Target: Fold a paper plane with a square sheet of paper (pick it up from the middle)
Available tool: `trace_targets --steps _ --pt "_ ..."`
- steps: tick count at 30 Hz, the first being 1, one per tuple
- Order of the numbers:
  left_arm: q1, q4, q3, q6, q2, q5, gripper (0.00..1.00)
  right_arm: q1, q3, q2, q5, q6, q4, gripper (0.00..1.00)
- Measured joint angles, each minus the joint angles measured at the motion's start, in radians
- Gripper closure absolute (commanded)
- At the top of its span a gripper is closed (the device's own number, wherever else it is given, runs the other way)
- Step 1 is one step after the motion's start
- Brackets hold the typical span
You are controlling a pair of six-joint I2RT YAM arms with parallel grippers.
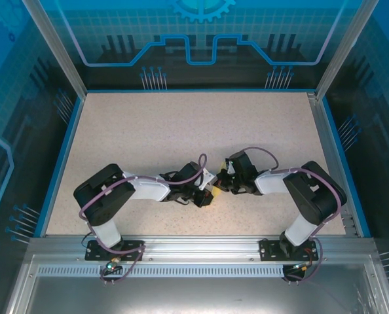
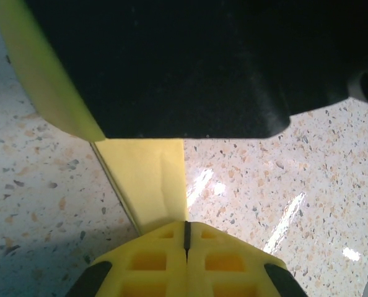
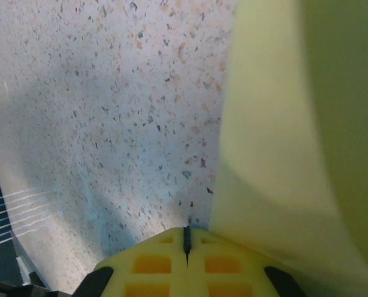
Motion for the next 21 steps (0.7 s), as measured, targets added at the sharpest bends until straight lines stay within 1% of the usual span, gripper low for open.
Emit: trace_targets --steps 5,13,18,21 --pt "0.000 -0.001 0.000 0.000 0.000 0.000 1.00 -0.037 0.045 0.008 0.004 -0.055 -0.082 1.00" --pt "0.000 -0.005 0.000 0.009 -0.002 -0.002 1.00 -0.068 0.101 0.038 -0.039 -0.119 -0.163 1.00" --pt "0.000 -0.010 -0.011 0.016 -0.015 -0.014 1.00 -0.116 0.136 0.064 -0.047 -0.147 -0.180 1.00" --pt "0.000 -0.012 -0.023 0.016 -0.028 -0.020 1.00 -0.135 0.152 0.081 -0.074 -0.159 -0.191 1.00"
